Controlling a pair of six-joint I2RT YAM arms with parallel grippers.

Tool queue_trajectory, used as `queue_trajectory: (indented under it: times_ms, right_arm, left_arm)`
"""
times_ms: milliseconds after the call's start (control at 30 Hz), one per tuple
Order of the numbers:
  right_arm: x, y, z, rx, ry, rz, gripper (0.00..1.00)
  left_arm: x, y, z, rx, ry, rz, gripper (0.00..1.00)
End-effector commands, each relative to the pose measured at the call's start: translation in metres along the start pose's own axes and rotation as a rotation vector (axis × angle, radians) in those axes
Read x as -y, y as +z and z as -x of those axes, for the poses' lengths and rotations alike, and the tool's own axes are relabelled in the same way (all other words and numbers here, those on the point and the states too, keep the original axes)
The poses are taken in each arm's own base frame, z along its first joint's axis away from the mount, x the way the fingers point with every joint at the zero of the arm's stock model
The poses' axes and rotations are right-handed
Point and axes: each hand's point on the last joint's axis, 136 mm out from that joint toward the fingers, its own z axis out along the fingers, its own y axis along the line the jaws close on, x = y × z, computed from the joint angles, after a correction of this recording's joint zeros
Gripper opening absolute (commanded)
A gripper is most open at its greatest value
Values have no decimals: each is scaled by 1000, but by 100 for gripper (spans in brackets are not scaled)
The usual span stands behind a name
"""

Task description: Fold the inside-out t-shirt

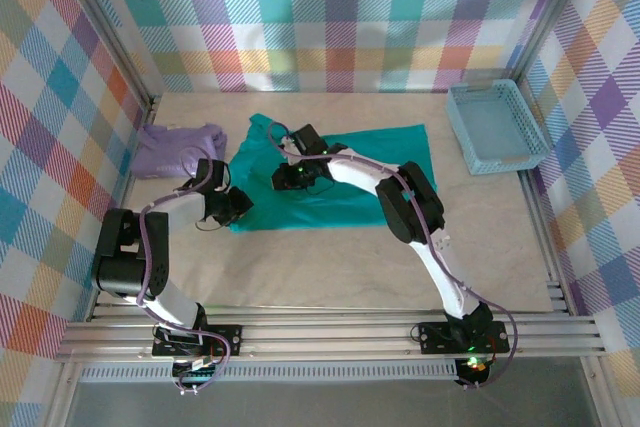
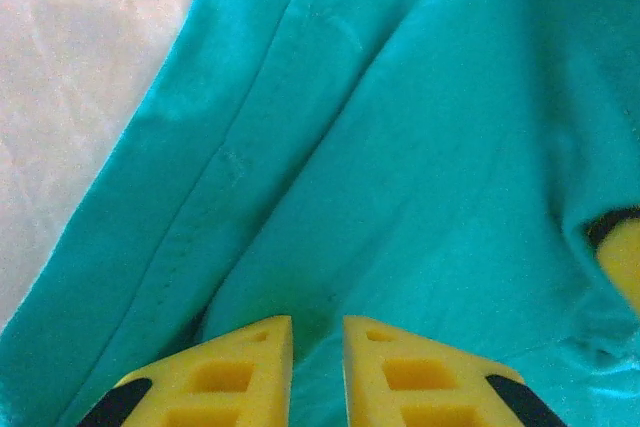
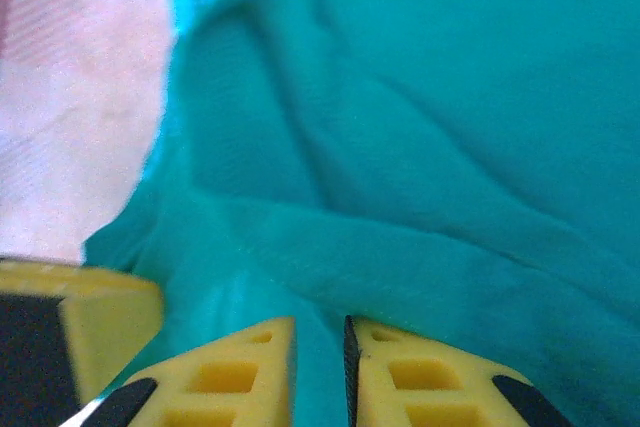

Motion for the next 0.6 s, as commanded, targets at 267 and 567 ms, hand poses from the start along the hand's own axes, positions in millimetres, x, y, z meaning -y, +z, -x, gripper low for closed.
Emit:
queue_trajectory:
  times_ms: [267,567]
  right_arm:
    - [31,-38,20,45,157,-88,26]
    - [27,-154,-7,149,1,-133,40]
  left_arm:
    - [-10,3,-5,11,27,10,18]
    - [24,-32,17,92,67,-55,36]
